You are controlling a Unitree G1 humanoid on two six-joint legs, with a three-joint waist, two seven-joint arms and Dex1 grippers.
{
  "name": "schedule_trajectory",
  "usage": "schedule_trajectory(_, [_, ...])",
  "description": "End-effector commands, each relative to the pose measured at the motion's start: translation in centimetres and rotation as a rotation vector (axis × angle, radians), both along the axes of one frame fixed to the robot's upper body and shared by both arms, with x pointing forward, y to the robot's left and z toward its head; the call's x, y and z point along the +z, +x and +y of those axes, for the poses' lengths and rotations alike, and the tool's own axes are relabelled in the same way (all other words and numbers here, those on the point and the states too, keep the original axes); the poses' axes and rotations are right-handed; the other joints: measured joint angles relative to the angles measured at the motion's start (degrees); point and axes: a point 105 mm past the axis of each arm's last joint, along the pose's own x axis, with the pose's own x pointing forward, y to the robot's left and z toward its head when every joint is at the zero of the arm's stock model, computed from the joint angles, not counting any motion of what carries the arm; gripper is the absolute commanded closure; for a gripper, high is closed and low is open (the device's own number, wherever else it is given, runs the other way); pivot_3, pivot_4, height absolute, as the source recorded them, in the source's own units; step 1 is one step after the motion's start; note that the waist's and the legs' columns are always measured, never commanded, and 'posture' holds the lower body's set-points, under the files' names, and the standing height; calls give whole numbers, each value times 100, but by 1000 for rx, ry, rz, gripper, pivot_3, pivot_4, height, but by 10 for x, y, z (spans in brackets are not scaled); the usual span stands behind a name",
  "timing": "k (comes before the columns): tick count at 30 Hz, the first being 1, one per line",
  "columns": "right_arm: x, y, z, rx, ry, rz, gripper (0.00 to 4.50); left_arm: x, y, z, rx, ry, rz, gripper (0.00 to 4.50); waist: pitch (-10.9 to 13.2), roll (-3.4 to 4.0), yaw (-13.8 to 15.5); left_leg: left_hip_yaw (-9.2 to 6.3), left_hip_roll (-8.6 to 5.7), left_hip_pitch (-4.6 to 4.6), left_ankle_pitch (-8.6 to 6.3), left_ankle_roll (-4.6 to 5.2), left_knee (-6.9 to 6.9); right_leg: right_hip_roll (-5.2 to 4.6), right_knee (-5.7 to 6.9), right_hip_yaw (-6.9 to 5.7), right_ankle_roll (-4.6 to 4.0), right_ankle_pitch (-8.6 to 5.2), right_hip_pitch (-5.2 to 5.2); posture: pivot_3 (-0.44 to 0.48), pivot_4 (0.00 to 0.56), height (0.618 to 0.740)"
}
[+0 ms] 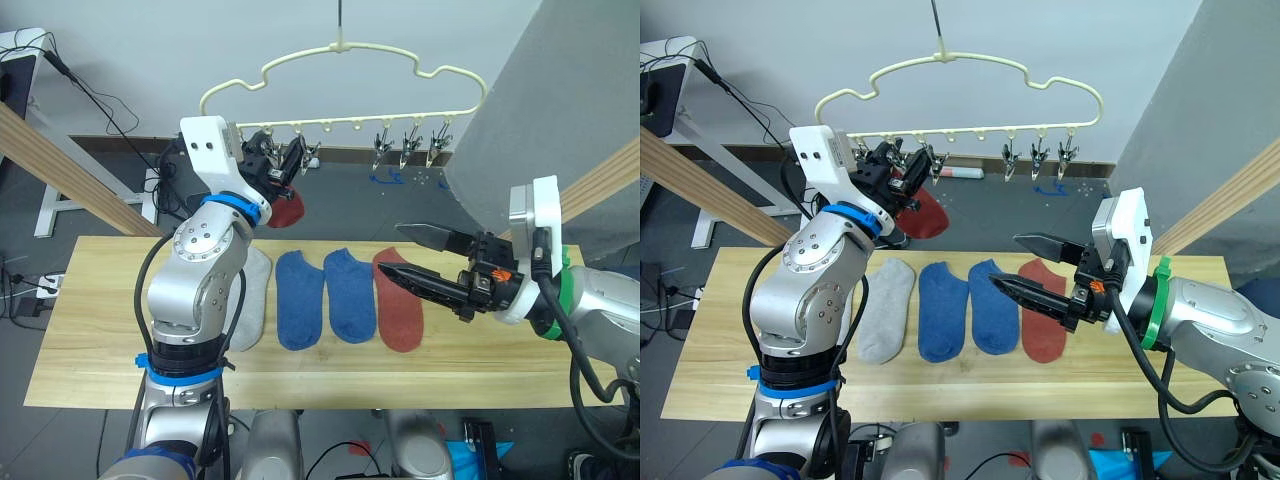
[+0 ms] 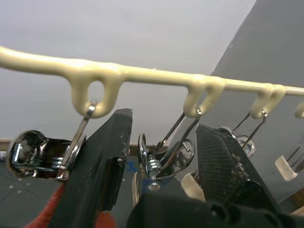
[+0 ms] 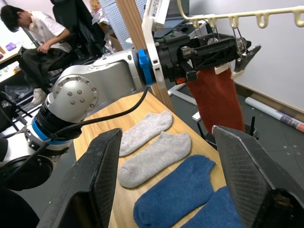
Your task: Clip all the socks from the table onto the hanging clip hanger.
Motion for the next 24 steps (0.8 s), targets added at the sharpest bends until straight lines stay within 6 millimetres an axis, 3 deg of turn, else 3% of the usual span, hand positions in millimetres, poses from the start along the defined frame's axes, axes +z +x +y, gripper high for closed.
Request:
schedule_trajectory(1, [6,-10,4,34,7,-37,1338,8,-4,1,15,-8,-40,2033,0,0,0,0,0,0,0,0,0,0,0,0,0,0,0,-267,449,740])
schedule_trajectory(3, [5,-10,4,34,6,-35,1338,9,-3,2,25,-11,-40,2033,0,0,-1,0,0,0,0,0,0,0,0,0,0,0,0,-267,449,740])
schedule_trajectory(6, [5,-10,4,33,4,-34,1299,10,-2,4,36,-17,-42,2548,0,0,-1,0,0,0,0,0,0,0,-1,0,0,0,0,-268,451,740])
schedule_trajectory(9, [5,-10,4,32,3,-32,1299,10,-2,4,37,-18,-42,3528,0,0,-1,0,0,0,0,0,-1,0,-2,0,0,0,0,-268,451,740])
schedule_trajectory(13, [5,-9,4,34,0,-30,1299,12,-2,4,42,-24,-47,4275,0,0,-1,0,0,0,0,0,-1,0,-1,0,0,0,0,-264,449,740])
schedule_trajectory(24, [-1,-9,3,40,-48,8,1299,15,-6,3,5,-35,-28,4278,0,0,0,0,0,0,0,0,-1,0,-2,0,0,0,0,-268,439,740])
